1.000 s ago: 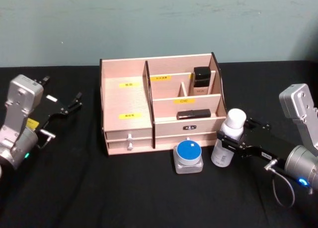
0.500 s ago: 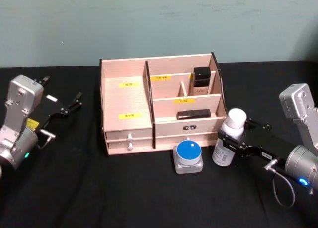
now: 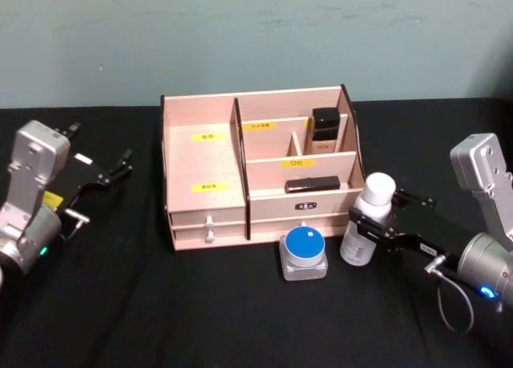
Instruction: Pick up the facial cleanser and watermelon frost from the table and place them into the tiered storage box.
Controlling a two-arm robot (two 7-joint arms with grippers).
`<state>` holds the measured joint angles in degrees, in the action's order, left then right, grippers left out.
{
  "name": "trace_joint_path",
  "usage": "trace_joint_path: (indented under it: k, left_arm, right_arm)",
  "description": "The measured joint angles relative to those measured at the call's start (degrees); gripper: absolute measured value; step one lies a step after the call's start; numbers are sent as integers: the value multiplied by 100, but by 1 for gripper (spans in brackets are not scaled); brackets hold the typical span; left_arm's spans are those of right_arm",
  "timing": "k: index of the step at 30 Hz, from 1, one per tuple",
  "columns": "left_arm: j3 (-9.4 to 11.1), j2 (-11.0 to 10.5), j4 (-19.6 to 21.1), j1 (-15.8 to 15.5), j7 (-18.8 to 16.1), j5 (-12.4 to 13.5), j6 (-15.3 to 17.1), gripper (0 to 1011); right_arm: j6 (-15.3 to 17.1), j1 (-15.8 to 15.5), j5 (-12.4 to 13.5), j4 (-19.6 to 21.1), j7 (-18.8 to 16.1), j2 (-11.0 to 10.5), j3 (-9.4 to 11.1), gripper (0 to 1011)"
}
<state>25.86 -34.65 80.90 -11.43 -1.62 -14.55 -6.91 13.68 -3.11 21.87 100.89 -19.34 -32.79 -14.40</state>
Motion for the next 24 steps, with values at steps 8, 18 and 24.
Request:
trace_joint_path:
  k: [8, 18, 24]
  left_arm:
    - [0, 0, 0, 0, 0, 0, 0, 1001]
    - [1, 0, 0, 0, 0, 0, 0, 1001]
    - [0, 0, 0, 0, 0, 0, 0, 1001]
  right_arm:
    - [3, -23, -97, 230, 10, -30, 47, 616]
    - [225, -61, -149, 851, -17, -148, 116, 616]
    - [434, 57, -106, 1136, -67, -165, 67, 616]
